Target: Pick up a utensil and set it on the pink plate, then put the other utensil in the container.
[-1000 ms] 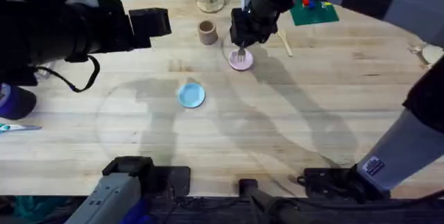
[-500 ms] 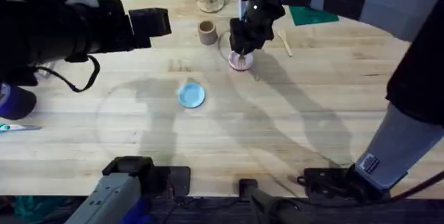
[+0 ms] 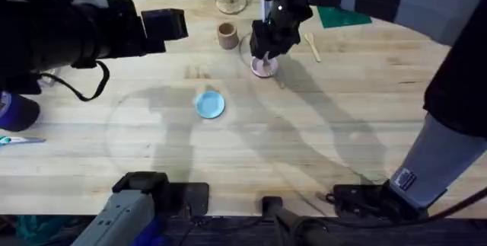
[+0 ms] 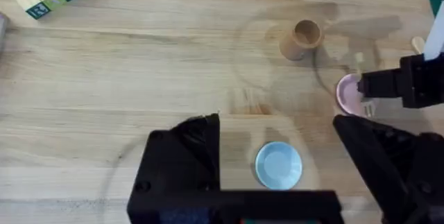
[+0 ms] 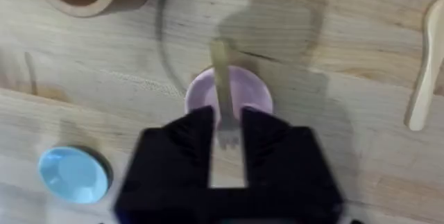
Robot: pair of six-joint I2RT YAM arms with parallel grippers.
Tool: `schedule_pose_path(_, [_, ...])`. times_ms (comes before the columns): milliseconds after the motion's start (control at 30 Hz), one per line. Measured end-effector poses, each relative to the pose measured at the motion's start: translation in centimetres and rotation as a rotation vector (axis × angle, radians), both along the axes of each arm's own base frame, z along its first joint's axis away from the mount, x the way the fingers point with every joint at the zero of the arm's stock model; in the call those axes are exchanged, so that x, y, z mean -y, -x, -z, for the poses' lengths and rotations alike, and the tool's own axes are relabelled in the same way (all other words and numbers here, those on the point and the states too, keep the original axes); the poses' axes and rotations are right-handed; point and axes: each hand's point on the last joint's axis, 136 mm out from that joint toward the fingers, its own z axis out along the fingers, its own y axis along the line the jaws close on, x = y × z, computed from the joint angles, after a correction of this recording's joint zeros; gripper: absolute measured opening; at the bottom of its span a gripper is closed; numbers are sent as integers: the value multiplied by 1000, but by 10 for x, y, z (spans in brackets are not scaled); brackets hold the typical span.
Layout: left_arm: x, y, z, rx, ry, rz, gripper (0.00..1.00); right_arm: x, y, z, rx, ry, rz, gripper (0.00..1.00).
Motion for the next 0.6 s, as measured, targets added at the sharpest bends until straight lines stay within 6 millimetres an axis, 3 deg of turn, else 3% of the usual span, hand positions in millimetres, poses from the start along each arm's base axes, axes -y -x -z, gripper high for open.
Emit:
schedule_pose_path(33, [0, 0, 0, 0, 0, 0, 993, 0, 0, 0, 0, 0, -1, 292])
schedule_pose_path(133, [0, 0, 0, 0, 0, 0, 993, 0, 0, 0, 0, 1, -3, 727])
schedule_pose_path(200, [0, 0, 0, 0, 0, 0, 993, 0, 0, 0, 1, 2, -8, 957])
schedule_pose_path(600, [0, 0, 0, 0, 0, 0, 993, 0, 0, 0, 1, 2, -7, 996])
